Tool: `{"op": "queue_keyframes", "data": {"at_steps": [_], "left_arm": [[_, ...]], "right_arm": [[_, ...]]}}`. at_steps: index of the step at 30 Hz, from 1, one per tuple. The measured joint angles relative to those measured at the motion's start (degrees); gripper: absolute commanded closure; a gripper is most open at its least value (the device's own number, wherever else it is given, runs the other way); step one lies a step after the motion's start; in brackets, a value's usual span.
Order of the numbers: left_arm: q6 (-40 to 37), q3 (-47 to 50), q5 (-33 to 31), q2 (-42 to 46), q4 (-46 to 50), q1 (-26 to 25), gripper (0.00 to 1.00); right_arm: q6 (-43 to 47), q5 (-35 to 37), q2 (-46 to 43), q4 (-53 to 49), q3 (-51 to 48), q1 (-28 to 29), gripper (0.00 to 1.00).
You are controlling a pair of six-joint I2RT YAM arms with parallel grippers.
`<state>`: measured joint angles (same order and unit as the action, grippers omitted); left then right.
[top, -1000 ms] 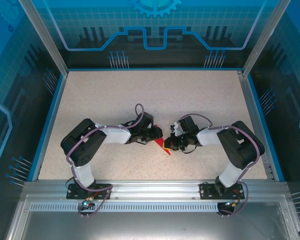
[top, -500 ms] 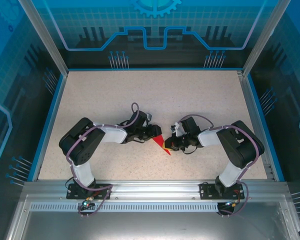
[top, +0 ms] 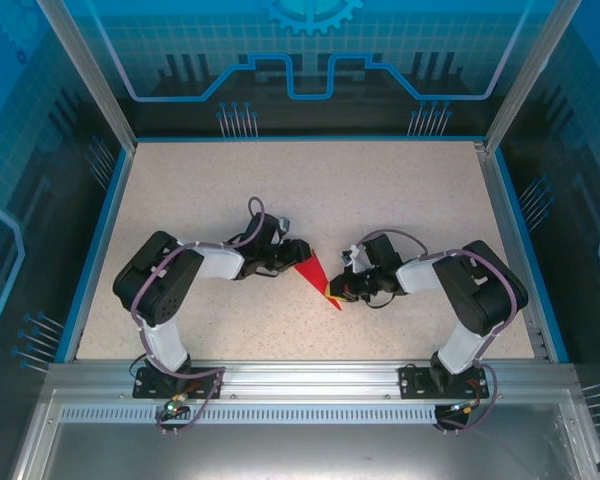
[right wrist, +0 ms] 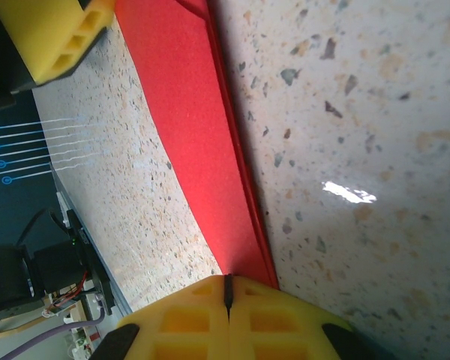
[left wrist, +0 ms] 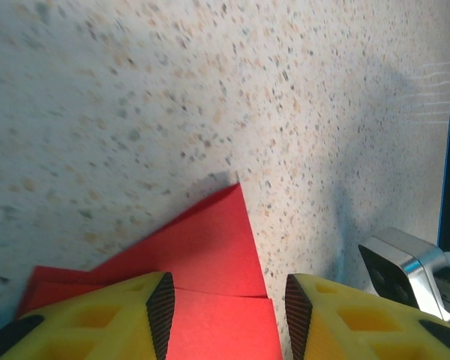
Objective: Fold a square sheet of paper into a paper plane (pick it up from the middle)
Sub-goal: Fold the wing for the fifth time at the center of the table, then move a paper plane to the center of the table.
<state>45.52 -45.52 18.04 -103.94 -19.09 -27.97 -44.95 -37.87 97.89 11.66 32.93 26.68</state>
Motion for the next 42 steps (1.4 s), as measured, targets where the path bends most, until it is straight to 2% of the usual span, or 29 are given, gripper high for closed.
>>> {"op": "queue_keyframes", "data": {"at_steps": [14,22,26,35,42], "left_arm": [[-5.3,0.0,0.0,1.7,3.4,5.6,0.48],[-5.6,0.0,-1.9,9.8,9.7,6.4,0.44],[-5.3,0.0,-3.3,14.7,11.9,5.3,0.42],[-3.5,1.5,-7.2,24.9,17.5,-2.0,0.38],[-1.9,3.5,-9.1,30.2,22.5,-3.0,0.36]], "right_arm": [[-0.7,-0.2,0.0,0.2,0.0,0.0,1.00],[-1.6,1.7,-1.4,-2.6,0.5,0.5,0.99],[-1.8,4.0,-4.5,-7.1,0.7,0.7,0.95],[-2.3,9.2,-14.5,-17.3,6.0,2.7,0.90],[-4.2,15.2,-20.0,-25.7,12.0,3.6,0.86]]}}
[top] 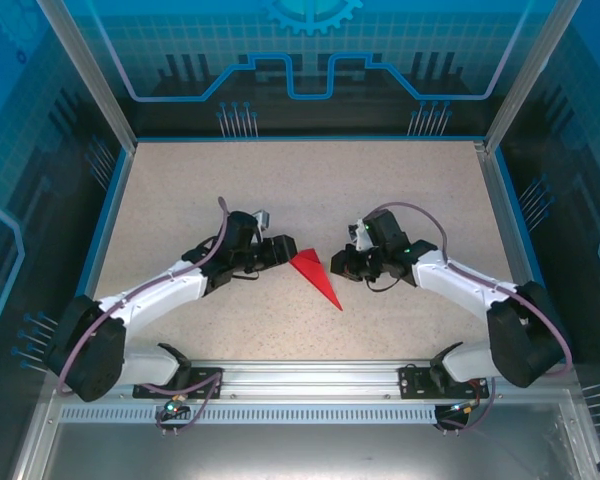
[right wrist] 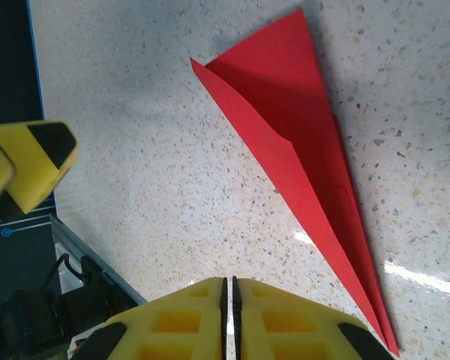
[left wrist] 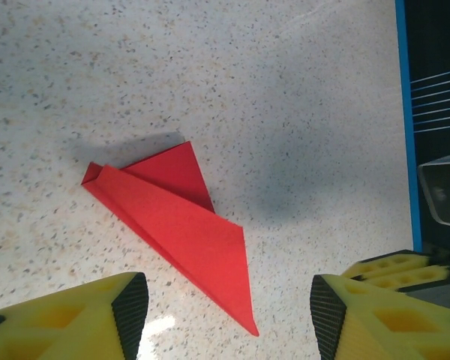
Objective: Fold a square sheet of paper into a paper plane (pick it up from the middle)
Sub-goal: Move a paper plane to the center of the table.
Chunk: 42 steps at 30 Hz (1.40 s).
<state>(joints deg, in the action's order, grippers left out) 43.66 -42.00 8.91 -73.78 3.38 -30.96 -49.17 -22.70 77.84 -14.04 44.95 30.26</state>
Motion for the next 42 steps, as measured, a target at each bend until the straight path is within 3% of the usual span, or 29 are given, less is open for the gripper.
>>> {"op": "queue_keyframes", "data": {"at_steps": [14,24,27,31,40,42], "left_arm": [[1.7,1.4,-1.7,5.9,3.9,-1.4,0.34],[8.0,2.8,-6.4,4.5,7.2,-5.1,0.30],[10.6,0.9,-9.8,2.4,9.9,-7.7,0.29],[14.9,-3.2,-14.5,-1.7,13.9,-11.1,0.28],[23.2,-15.4,-22.0,-11.3,24.3,-15.7,0.21],[24.5,-17.8,-23.1,-13.4,26.1,-16.0,0.16]], "right_arm": [[2.0,3.8,-1.7,-9.7,3.0,0.1,0.78],[5.1,12.3,-6.1,-7.7,-8.7,-0.2,0.77],[6.5,13.7,-9.4,-6.9,-11.4,-2.6,0.71],[9.7,12.7,-11.4,-4.7,-12.8,-8.5,0.72],[16.1,4.3,-6.2,-0.3,-12.7,-16.9,0.72],[17.6,3.0,-5.0,-0.3,-12.4,-17.4,0.72]]}}
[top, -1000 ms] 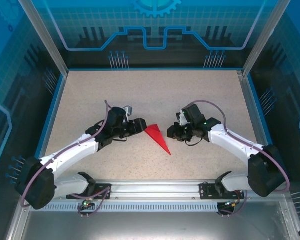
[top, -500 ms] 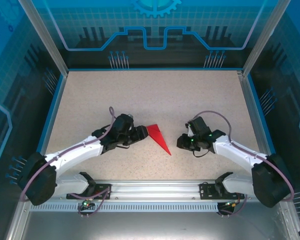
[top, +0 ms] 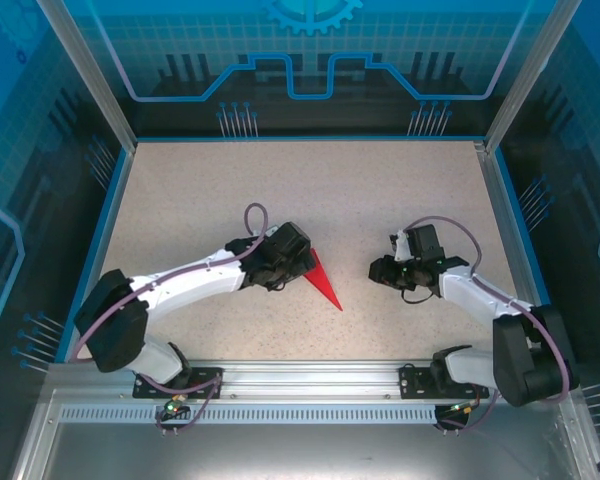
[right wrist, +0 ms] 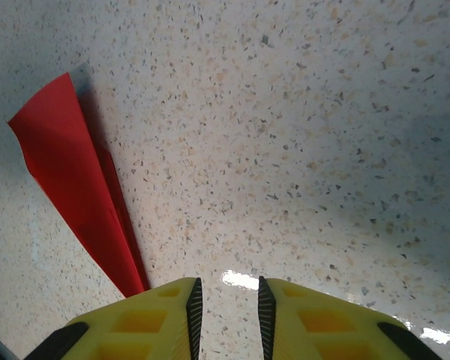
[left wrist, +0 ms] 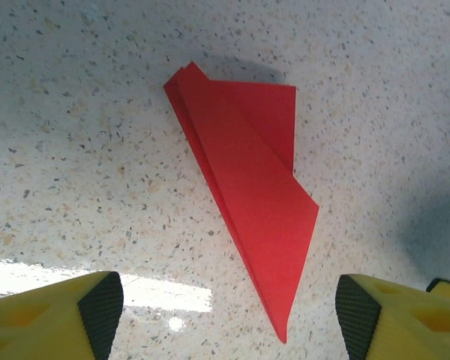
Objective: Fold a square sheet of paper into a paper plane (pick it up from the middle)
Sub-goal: Move a paper plane to the center of the table.
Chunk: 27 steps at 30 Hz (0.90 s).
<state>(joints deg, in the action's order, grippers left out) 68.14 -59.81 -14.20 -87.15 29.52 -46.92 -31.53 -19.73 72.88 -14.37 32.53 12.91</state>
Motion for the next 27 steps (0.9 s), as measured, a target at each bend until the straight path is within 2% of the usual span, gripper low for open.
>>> {"op": "queue_keyframes", "data": {"at_steps": [11,19,27], "left_arm": [[5.0,-6.1,-1.4,-6.5,6.9,-0.9,0.12],[5.4,-8.7,-1.0,-10.1,8.0,-1.2,0.10],[5.3,-12.9,0.3,-14.6,8.8,-1.3,0.06]], "right_arm": [[3.2,-4.7,3.5,-0.5,2.8,-0.6,0.68],[3.3,-8.9,5.9,-0.5,2.8,-0.6,0.60],[3.3,-10.7,6.8,-0.5,4.2,-0.6,0.60]]}}
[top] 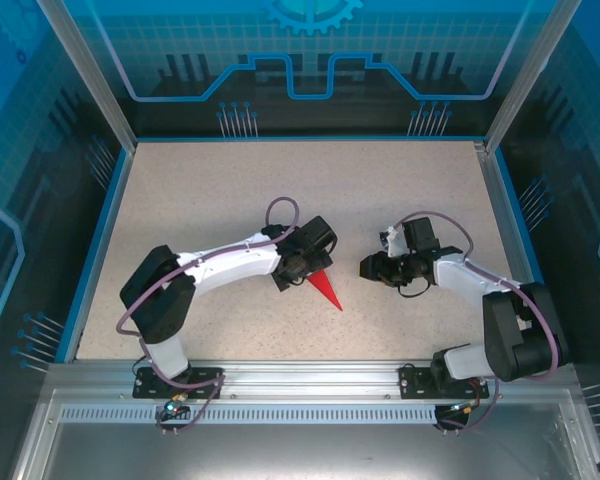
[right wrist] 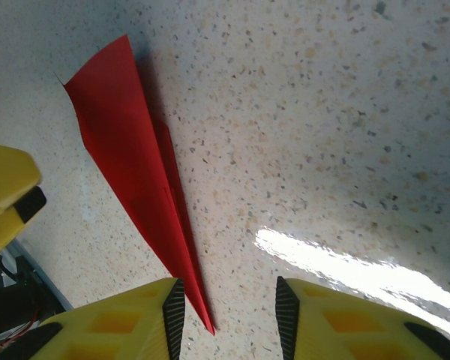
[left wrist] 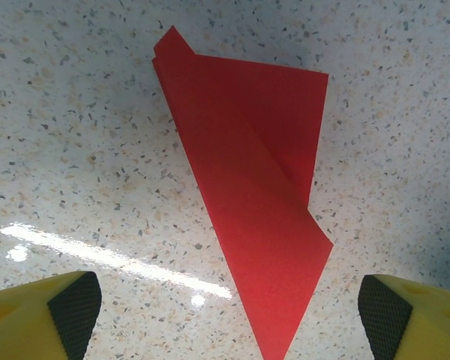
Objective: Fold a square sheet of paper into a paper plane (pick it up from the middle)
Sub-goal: Move a paper plane to the center of the table.
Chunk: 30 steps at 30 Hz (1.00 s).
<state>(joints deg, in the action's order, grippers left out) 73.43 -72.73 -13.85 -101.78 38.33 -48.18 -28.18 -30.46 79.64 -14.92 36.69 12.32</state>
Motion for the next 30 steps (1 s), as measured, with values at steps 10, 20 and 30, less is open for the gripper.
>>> {"op": "queue_keyframes", "data": {"at_steps": [10,20,30], "left_arm": [[-0.8,-6.9,0.4,-7.5,0.7,0.0,0.12],[-1.9,-6.1,0.8,-9.0,1.9,0.0,0.31],[-1.9,0.1,1.3,-7.0,-0.2,0.0,0.45]], "right_arm": [[0.2,-1.7,2.5,0.0,0.6,0.0,0.60],[0.2,-3.3,5.2,0.0,2.0,0.0,0.60],[0.2,-4.5,7.7,0.0,4.1,0.1,0.60]]}}
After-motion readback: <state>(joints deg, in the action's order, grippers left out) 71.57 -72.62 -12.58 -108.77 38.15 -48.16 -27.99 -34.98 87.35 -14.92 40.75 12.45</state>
